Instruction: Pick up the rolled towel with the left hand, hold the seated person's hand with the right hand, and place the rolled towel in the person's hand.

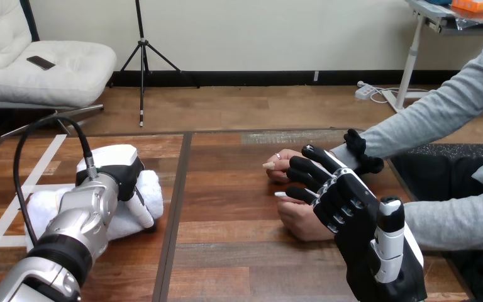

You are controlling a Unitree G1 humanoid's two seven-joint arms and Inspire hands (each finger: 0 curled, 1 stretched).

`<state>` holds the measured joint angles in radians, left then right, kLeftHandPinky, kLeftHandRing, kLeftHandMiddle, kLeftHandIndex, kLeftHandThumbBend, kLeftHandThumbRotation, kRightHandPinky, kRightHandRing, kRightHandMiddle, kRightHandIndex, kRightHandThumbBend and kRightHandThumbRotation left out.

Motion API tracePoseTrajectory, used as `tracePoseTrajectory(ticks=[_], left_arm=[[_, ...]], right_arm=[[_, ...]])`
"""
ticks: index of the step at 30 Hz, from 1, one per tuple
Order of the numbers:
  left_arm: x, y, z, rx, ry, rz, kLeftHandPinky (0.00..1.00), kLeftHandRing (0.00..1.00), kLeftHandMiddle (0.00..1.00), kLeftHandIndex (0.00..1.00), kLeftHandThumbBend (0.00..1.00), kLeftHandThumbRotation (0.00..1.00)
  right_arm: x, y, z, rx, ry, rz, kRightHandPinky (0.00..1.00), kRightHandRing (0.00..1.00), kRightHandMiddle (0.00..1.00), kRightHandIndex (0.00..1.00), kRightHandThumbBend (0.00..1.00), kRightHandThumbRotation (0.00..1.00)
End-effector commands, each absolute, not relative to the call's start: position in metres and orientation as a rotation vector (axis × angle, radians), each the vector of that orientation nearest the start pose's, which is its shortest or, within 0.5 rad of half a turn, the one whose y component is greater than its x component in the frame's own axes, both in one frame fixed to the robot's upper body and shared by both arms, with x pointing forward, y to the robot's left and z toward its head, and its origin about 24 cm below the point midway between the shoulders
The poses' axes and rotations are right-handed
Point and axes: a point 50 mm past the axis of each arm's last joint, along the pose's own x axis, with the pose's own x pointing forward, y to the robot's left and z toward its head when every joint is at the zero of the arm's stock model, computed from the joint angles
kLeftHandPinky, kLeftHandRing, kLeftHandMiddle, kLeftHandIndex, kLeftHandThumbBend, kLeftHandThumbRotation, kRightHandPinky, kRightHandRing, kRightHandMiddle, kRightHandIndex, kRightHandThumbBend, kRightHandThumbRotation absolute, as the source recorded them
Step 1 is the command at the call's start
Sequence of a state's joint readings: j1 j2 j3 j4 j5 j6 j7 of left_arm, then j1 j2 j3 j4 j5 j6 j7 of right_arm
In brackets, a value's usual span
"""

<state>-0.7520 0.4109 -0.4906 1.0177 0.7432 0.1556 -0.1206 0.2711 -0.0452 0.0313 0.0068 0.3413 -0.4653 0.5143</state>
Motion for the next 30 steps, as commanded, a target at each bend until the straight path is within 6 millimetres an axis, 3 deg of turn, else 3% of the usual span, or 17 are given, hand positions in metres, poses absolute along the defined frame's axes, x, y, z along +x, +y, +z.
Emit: tracePoseTrajectory(ticks=[1, 19, 30], left_arm=[[0.3735, 0.2047, 0.0547, 1.469, 0.393, -0.222, 0.26, 0.35, 0.45, 0.49, 0.77, 0.00], [0.3721, 0.2057, 0.0554, 1.455, 0.372, -0.221, 0.35, 0.46, 0.53, 0.47, 0.74, 0.00], [0.3709, 0.2044, 0.0574, 1.439, 0.331, -0.203, 0.32, 0.41, 0.49, 0.47, 0.73, 0.00]], right_arm=[[0.1969, -0.1539, 0.0453, 0.201, -0.349, 0.366, 0.83, 0.86, 0.85, 0.86, 0.87, 1.00], [0.1971, -0.1537, 0.0446, 0.203, -0.348, 0.367, 0.83, 0.87, 0.85, 0.86, 0.87, 1.00], [0.1970, -0.1536, 0.0444, 0.198, -0.347, 0.367, 0.84, 0.87, 0.85, 0.86, 0.87, 1.00]])
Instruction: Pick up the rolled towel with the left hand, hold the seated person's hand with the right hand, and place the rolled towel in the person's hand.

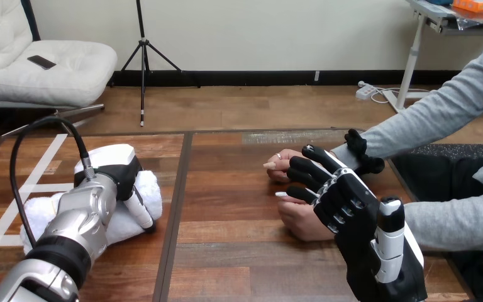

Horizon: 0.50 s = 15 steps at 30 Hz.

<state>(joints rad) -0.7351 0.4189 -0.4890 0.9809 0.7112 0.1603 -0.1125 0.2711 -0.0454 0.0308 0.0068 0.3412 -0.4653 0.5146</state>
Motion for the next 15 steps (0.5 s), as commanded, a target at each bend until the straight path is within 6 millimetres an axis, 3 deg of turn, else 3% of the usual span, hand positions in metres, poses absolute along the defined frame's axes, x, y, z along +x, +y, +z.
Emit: tracePoseTrajectory(ticks=[1, 15], left_arm=[[0.371, 0.204, 0.058, 1.436, 0.325, -0.201, 0.31, 0.40, 0.48, 0.46, 0.73, 0.00], [0.364, 0.201, 0.069, 1.349, 0.174, -0.161, 0.23, 0.31, 0.40, 0.44, 0.70, 0.00]], right_arm=[[0.197, -0.154, 0.044, 0.198, -0.347, 0.367, 0.84, 0.87, 0.85, 0.86, 0.87, 1.00], [0.196, -0.154, 0.044, 0.201, -0.340, 0.365, 0.83, 0.86, 0.85, 0.86, 0.86, 1.00]])
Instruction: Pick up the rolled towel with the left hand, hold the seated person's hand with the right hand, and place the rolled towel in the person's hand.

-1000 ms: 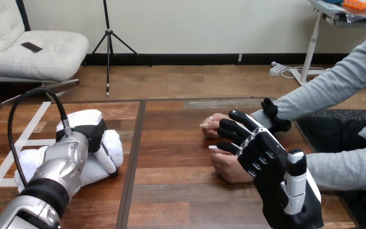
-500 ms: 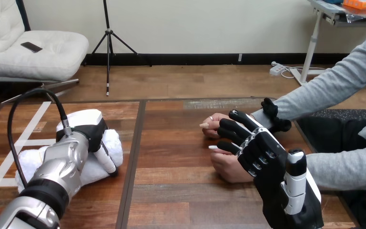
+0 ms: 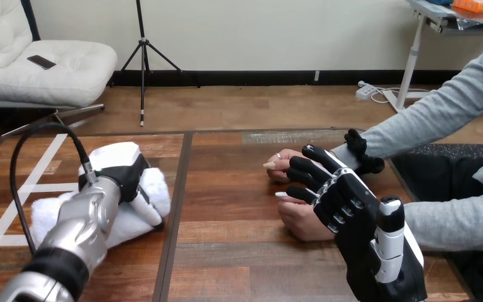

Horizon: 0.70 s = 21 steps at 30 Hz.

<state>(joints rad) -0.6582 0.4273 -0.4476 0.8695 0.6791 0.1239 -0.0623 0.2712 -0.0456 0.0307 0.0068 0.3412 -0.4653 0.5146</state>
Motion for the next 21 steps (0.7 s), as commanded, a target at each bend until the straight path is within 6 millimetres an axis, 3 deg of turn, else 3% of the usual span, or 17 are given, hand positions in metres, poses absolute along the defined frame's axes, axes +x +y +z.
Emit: tracePoseTrajectory(ticks=[1, 21], left_arm=[[0.363, 0.201, 0.070, 1.333, 0.161, -0.156, 0.22, 0.30, 0.40, 0.44, 0.70, 0.00], [0.329, 0.198, 0.106, 0.841, -0.117, -0.131, 0.26, 0.32, 0.40, 0.45, 0.64, 0.00]], right_arm=[[0.196, -0.154, 0.044, 0.202, -0.339, 0.365, 0.83, 0.86, 0.85, 0.86, 0.86, 1.00], [0.194, -0.154, 0.042, 0.204, -0.329, 0.364, 0.84, 0.87, 0.85, 0.86, 0.84, 1.00]])
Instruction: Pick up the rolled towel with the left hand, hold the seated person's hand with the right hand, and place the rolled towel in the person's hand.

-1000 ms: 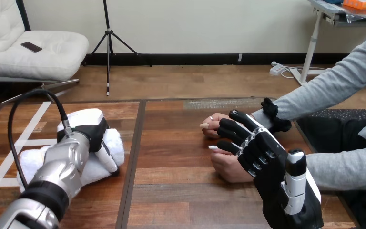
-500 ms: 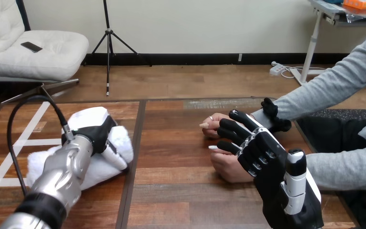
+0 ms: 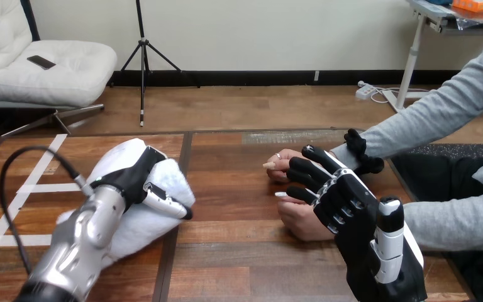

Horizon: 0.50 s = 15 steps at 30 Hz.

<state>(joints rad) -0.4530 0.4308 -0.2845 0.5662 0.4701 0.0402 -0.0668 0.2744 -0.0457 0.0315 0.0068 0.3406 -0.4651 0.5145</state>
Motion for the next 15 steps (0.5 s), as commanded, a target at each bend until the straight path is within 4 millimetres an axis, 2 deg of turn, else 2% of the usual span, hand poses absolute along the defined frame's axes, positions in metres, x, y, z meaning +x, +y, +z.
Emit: tracePoseTrajectory(ticks=[1, 15], left_arm=[[0.327, 0.198, 0.107, 0.827, -0.129, -0.129, 0.26, 0.32, 0.40, 0.45, 0.65, 0.00], [0.297, 0.197, 0.118, 0.555, -0.292, -0.066, 0.30, 0.35, 0.40, 0.44, 0.66, 0.00]], right_arm=[[0.194, -0.154, 0.042, 0.203, -0.327, 0.364, 0.84, 0.87, 0.85, 0.86, 0.84, 1.00], [0.192, -0.154, 0.040, 0.201, -0.322, 0.363, 0.87, 0.87, 0.85, 0.86, 0.83, 1.00]])
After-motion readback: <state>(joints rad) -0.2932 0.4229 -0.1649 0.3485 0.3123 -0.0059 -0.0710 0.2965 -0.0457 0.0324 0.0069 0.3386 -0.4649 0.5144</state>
